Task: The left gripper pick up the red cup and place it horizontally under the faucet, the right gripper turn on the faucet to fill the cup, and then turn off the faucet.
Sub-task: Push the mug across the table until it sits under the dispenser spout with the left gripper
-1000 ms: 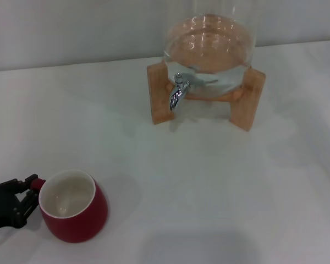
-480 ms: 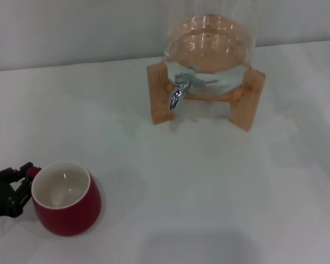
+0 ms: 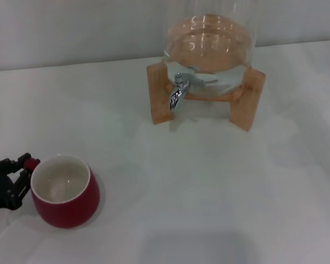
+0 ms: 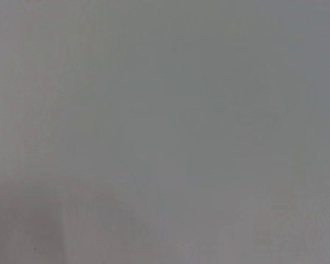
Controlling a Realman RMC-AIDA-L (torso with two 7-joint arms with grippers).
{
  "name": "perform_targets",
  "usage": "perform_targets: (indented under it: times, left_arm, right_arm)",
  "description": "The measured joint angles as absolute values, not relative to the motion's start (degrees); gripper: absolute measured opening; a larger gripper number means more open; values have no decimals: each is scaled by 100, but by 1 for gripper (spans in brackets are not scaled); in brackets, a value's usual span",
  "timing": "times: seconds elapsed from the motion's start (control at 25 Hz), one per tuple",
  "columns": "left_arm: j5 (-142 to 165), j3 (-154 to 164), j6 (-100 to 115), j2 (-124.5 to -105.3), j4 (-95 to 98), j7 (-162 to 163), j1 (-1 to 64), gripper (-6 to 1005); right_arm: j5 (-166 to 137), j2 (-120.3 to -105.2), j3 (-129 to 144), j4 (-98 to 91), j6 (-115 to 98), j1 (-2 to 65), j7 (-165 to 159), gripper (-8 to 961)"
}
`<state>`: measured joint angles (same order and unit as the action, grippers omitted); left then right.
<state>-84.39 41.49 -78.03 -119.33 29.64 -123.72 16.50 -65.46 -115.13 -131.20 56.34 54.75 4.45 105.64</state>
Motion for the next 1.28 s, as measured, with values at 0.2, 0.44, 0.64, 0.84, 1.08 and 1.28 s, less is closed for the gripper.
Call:
perform_targets:
  times: [0.2,0.44,0.64,0.84,1.08,1.28]
  left_arm:
    - [-8549,4152,-7765,-11936,2934,-12507,1766,193]
    - [-8585,4138,-7489,-11936,2789,-12514,2061,192]
    - [-8588,4117,-7095,-11925,2515,-12626,2395,192]
    - [-8588,4126,-6877,-11940,2446,-12665,2623,192]
    - [-8709,4136,-6801,-11940,2356,-12665,2820,191]
    - [-8775,4141,-6643,-11938,2215,-12665,3029,191]
  right_arm:
    - [-6515,-11513,-13106,5634,5476,458,10564,631]
    - [-6512,-11514,-13102,5600,5519,465,10564,631]
    - [-6512,-11514,-13101,5575,5565,466,10587,631]
    - [-6501,-11514,-13094,5531,5607,477,10604,631]
    - [-6498,-11514,-13061,5526,5634,475,10614,631]
    - [-6495,-11514,-13032,5526,5659,474,10629,631]
